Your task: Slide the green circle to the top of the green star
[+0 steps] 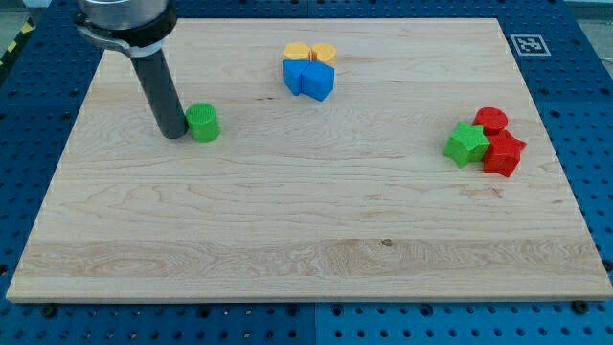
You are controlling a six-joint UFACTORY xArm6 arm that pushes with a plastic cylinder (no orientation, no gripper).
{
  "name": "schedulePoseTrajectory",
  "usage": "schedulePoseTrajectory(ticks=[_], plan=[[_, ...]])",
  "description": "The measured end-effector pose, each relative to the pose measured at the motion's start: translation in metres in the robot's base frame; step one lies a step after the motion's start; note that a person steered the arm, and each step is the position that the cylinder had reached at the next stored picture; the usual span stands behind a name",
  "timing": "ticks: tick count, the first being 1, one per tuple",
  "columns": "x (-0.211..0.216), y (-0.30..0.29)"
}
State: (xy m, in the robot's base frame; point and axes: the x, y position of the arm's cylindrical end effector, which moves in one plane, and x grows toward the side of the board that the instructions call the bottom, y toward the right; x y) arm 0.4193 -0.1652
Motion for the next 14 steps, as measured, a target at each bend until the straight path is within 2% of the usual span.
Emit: schedulePoseTrajectory(ticks=[2,4,6,9,10,11,12,14], plan=[[0.0,0.046],[-0.003,0.057],[-0.025,0.061],[-0.025,0.125],[-0.036,0.11],[-0.04,0.131],[-0.04,0.166],[-0.028,0.17]])
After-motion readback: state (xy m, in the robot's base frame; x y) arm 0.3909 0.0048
